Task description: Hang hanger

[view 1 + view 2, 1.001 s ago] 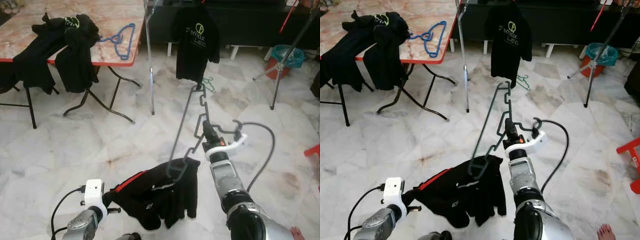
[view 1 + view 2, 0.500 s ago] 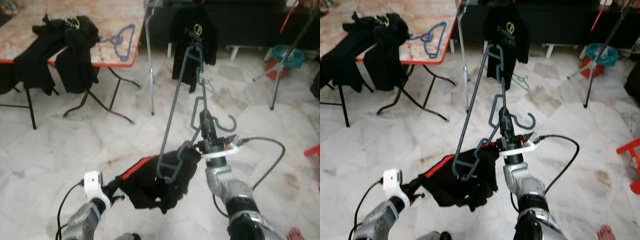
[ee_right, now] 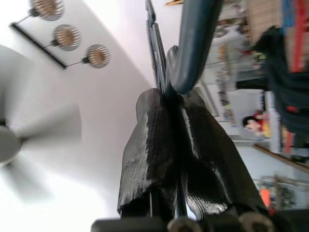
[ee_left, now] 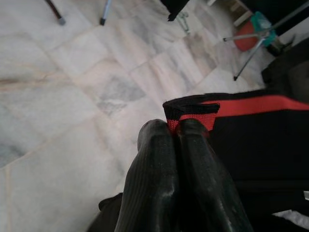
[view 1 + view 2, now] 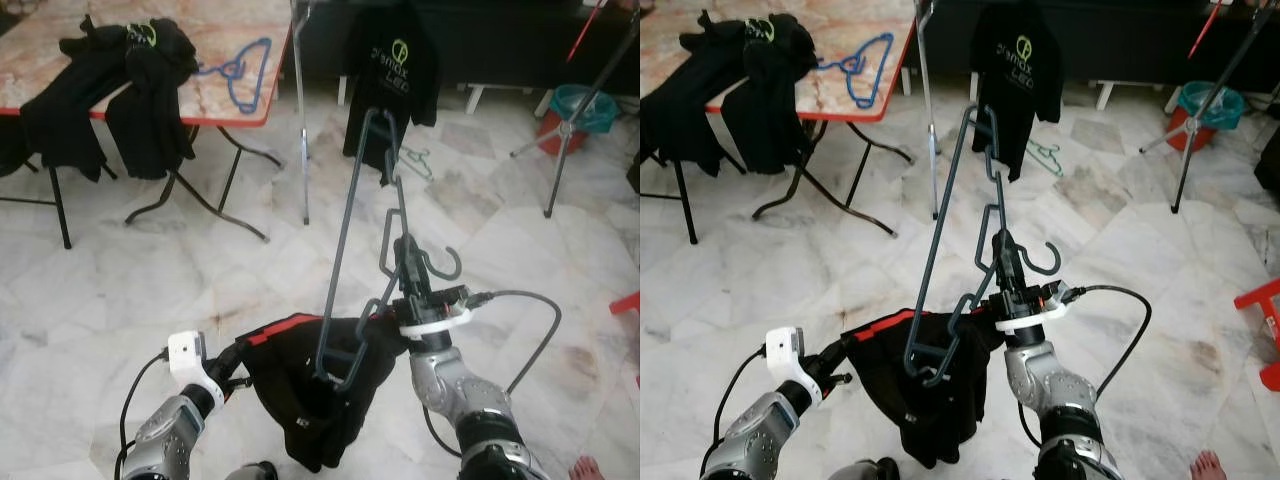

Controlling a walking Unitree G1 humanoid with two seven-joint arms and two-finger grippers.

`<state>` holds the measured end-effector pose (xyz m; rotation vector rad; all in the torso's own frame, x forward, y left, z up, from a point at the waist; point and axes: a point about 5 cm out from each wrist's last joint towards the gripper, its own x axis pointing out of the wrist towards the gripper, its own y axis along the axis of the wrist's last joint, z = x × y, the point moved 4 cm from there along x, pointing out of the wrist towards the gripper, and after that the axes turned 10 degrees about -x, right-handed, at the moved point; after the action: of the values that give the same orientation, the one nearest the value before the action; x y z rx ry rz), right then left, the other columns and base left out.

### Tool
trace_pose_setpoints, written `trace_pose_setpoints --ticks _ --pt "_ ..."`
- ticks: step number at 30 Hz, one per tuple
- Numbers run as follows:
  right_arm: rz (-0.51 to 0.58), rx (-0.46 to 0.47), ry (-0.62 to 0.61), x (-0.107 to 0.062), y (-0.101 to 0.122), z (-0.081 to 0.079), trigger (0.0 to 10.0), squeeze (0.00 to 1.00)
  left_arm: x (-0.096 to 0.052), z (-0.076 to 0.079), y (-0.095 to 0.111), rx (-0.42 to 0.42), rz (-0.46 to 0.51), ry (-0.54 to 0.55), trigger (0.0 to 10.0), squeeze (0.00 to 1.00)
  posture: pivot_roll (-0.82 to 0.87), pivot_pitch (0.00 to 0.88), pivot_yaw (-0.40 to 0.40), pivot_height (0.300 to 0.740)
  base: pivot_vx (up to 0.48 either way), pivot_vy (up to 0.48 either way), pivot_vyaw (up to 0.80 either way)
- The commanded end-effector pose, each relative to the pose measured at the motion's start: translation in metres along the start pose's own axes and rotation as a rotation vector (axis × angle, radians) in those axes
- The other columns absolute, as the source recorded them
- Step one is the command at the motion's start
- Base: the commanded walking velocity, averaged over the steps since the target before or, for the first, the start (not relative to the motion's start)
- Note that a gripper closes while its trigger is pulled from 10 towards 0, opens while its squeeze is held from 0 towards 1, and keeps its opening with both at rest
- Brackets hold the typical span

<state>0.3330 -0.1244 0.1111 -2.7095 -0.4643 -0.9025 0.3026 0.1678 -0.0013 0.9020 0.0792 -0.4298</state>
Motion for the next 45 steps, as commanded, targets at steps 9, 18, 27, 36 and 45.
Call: trace_pose_setpoints --ticks 9,18,27,36,45 --pt "0.263 -0.167 0.09 0.048 0.046 -0.058 10.0 0.0 -0.003 0.002 0.001 -0.028 0.002 -0.016 10.0 0.0 0.1 0.105 -0.041 0.74 0.0 0.0 0.0" --pt "0.399 -0.056 0.034 0.057 0.025 -0.091 10.0 0.0 -0.001 0.008 0.007 -0.031 0.017 -0.039 10.0 0.0 0.1 0.098 -0.035 0.74 0.0 0.0 0.0" --pt "0.207 -0.088 -0.167 0.062 -0.016 -0.079 10.0 0.0 0.0 0.01 0.008 -0.031 0.017 -0.047 10.0 0.0 0.09 0.097 -0.037 0.74 0.0 0.0 0.0" --pt "-0.173 -0.173 -0.455 0.063 -0.073 -0.044 10.0 0.0 -0.001 0.009 0.006 -0.032 0.016 -0.038 10.0 0.0 0.09 0.099 -0.041 0.74 0.0 0.0 0.0" --pt "-0.525 -0.086 -0.373 0.055 -0.145 -0.069 10.0 0.0 -0.002 0.01 0.005 -0.029 0.008 -0.041 10.0 0.0 0.09 0.102 -0.043 0.74 0.0 0.0 0.0"
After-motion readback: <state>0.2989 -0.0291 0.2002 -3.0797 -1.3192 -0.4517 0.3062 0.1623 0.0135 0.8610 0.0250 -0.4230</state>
